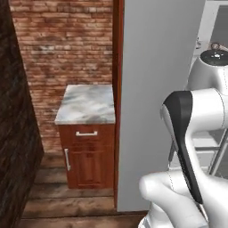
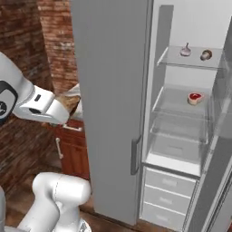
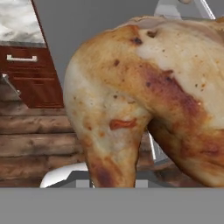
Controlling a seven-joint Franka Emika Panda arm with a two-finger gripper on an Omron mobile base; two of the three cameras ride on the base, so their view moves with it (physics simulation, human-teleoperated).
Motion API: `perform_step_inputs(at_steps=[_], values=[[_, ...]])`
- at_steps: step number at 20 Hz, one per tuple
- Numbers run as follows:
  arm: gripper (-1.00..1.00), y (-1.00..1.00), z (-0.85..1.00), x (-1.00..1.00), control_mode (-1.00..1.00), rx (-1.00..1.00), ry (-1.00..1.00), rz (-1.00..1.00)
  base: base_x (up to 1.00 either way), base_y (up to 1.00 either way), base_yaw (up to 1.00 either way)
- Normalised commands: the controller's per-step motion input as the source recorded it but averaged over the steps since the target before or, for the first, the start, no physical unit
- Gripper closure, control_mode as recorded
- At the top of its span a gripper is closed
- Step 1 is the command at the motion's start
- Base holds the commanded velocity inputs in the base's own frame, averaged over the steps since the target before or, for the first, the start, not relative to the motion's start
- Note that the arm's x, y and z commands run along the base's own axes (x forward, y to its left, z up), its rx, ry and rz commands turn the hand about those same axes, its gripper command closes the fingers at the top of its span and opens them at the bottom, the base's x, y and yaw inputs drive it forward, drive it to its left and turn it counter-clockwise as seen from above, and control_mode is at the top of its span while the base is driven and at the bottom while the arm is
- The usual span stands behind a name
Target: Transport the chicken drumstick and mushroom to the fridge. Place the chicken drumstick on the rack containing meat and place the mushroom on the rack containing the vegetable, ensuring meats and vegetables are on different racks.
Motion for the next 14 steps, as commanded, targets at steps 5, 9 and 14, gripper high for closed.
perform_step_inputs(at_steps=[5,9,14], values=[[1.00,0.00,0.00,0.00,1.00,0.00,0.00,0.00,0.43,0.70,-0.78],[1.00,0.00,0.00,0.00,1.00,0.00,0.00,0.00,0.28,0.64,-0.80],[1.00,0.00,0.00,0.00,1.00,0.00,0.00,0.00,0.45,0.45,-0.58]])
